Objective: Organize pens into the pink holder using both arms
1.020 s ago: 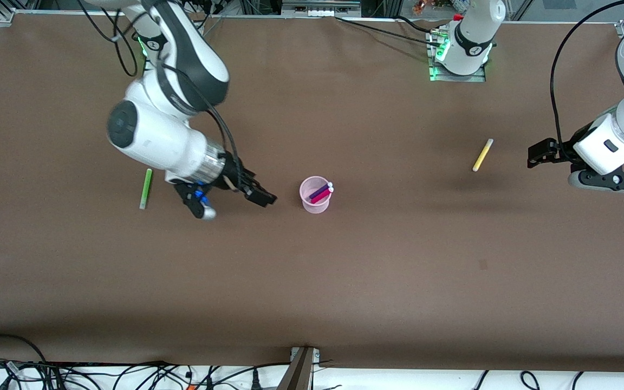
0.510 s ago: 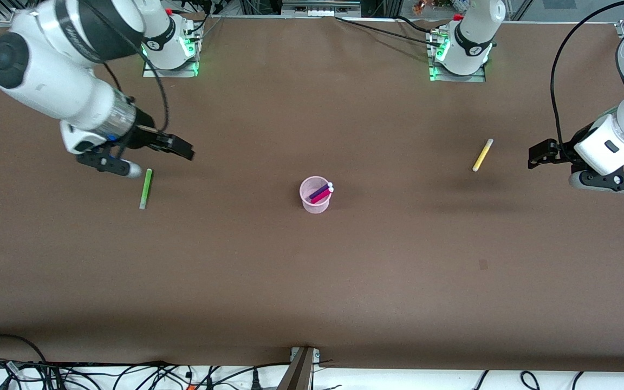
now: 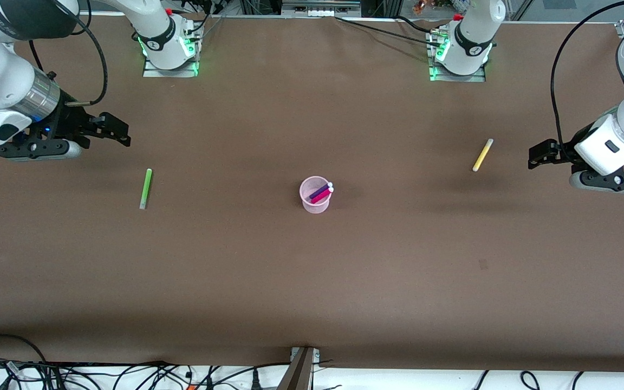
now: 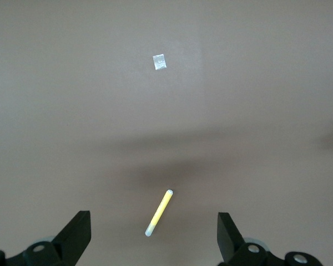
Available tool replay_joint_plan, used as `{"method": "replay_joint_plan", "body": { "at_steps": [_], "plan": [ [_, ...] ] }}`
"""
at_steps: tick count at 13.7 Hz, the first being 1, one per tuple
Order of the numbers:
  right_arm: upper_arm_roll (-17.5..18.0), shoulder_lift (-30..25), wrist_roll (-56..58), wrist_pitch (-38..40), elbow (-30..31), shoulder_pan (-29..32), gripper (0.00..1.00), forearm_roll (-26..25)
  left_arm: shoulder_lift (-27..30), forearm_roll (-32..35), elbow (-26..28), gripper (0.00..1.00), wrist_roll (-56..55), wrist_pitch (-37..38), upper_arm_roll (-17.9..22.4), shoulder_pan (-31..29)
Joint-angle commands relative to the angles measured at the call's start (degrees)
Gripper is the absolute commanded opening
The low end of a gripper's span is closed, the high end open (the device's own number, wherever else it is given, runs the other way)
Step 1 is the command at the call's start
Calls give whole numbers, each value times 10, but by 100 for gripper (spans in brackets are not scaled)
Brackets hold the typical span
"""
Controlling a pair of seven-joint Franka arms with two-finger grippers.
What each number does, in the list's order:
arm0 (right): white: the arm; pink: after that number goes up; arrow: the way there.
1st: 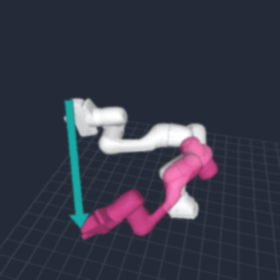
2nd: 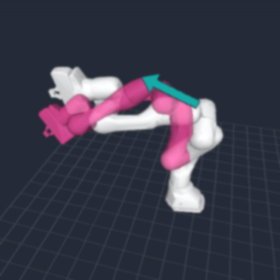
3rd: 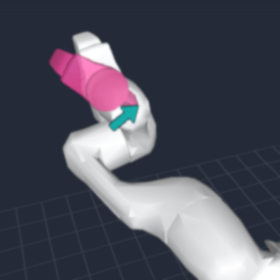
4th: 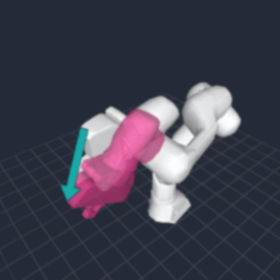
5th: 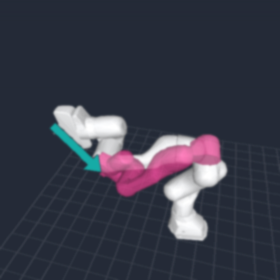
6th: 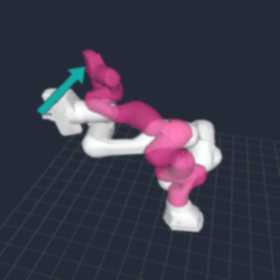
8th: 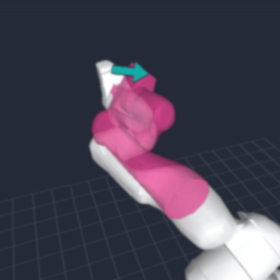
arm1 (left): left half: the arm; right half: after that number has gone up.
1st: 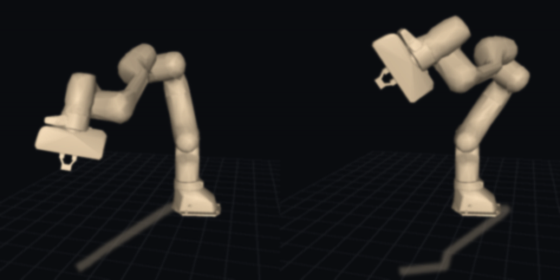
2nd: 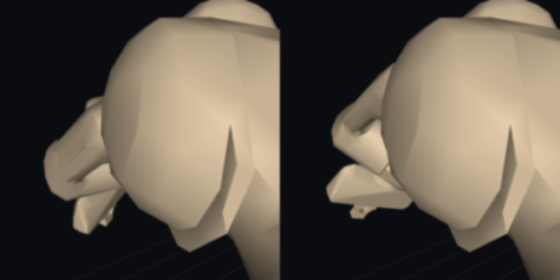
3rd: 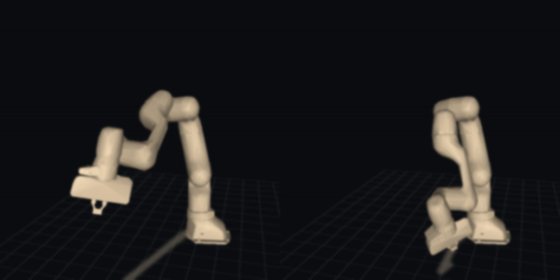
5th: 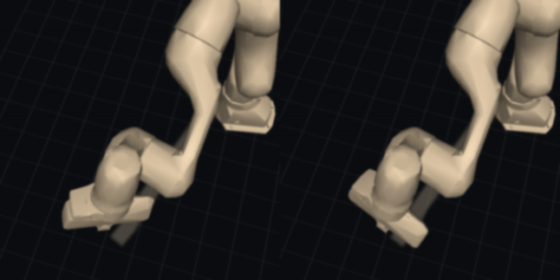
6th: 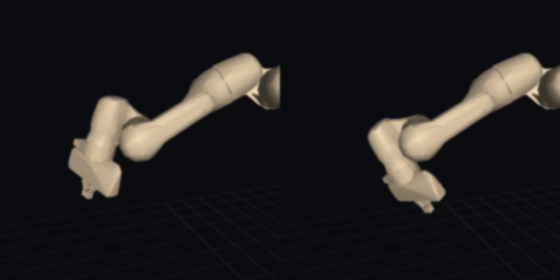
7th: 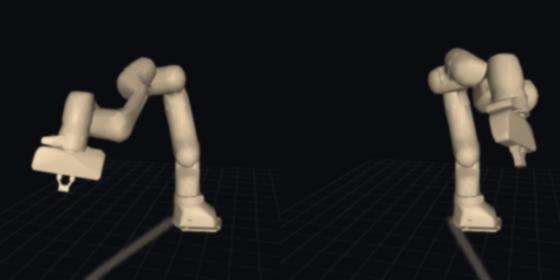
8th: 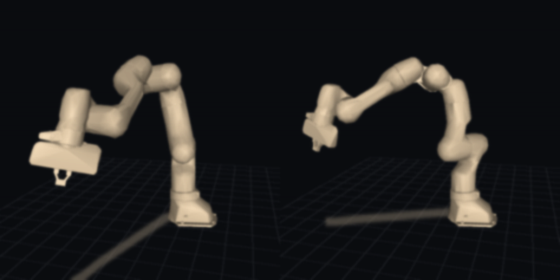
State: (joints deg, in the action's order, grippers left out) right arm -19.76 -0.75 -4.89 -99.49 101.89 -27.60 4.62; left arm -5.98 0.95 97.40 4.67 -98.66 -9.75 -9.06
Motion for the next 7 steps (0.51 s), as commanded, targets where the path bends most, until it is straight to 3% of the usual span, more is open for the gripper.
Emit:
{"method": "replay_joint_plan", "body": {
  "at_steps": [1,3,6,7],
  "plan": [
    [2,-6,13,26,-19,-2,100,-23,3,-4,1,100,-6,-3,-2,-3],
    [36,-2,16,29,-25,47,100,-23,4,-4,1,100,-7,-2,-2,-3],
    [176,-2,32,31,-31,189,100,-22,4,-4,1,100,-15,-2,-4,-3],
    [194,-1,32,33,-38,208,100,-23,4,-4,1,100,-15,-1,-4,-3]
  ]
}}
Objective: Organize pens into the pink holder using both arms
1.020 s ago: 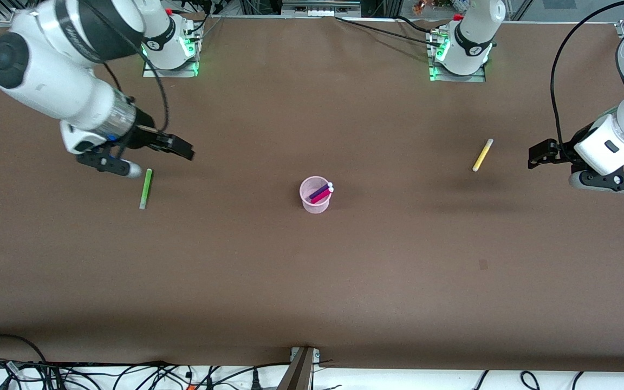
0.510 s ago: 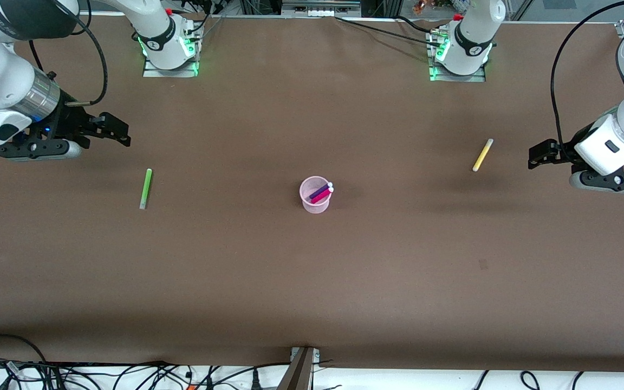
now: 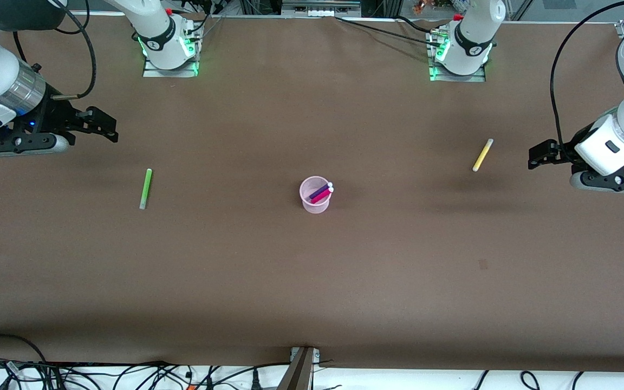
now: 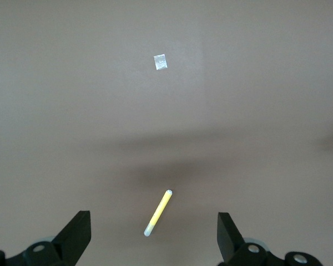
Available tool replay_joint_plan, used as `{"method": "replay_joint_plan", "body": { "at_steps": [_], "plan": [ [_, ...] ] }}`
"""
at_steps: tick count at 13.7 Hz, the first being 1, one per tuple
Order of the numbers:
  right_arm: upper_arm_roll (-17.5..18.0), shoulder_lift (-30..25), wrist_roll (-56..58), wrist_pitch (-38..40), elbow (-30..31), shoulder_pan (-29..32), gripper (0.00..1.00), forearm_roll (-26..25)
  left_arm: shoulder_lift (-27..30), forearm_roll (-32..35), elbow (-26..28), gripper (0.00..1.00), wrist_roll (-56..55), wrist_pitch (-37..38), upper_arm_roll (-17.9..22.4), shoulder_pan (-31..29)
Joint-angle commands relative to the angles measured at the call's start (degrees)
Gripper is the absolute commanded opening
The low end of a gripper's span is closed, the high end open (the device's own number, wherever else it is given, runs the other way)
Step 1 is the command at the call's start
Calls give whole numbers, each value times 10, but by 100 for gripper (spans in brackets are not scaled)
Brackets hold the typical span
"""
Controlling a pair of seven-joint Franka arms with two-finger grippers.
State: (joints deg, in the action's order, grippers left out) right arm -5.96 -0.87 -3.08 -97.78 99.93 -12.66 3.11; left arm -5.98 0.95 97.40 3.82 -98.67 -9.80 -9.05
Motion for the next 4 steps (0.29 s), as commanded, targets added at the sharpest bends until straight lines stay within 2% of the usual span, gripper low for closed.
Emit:
{"method": "replay_joint_plan", "body": {
  "at_steps": [1,4],
  "plan": [
    [56,1,14,21,-24,59,100,-8,4,-4,1,100,-7,-1,-3,-3],
    [56,7,14,23,-32,59,100,-9,4,-4,1,100,-7,-1,-3,-3]
  ]
}}
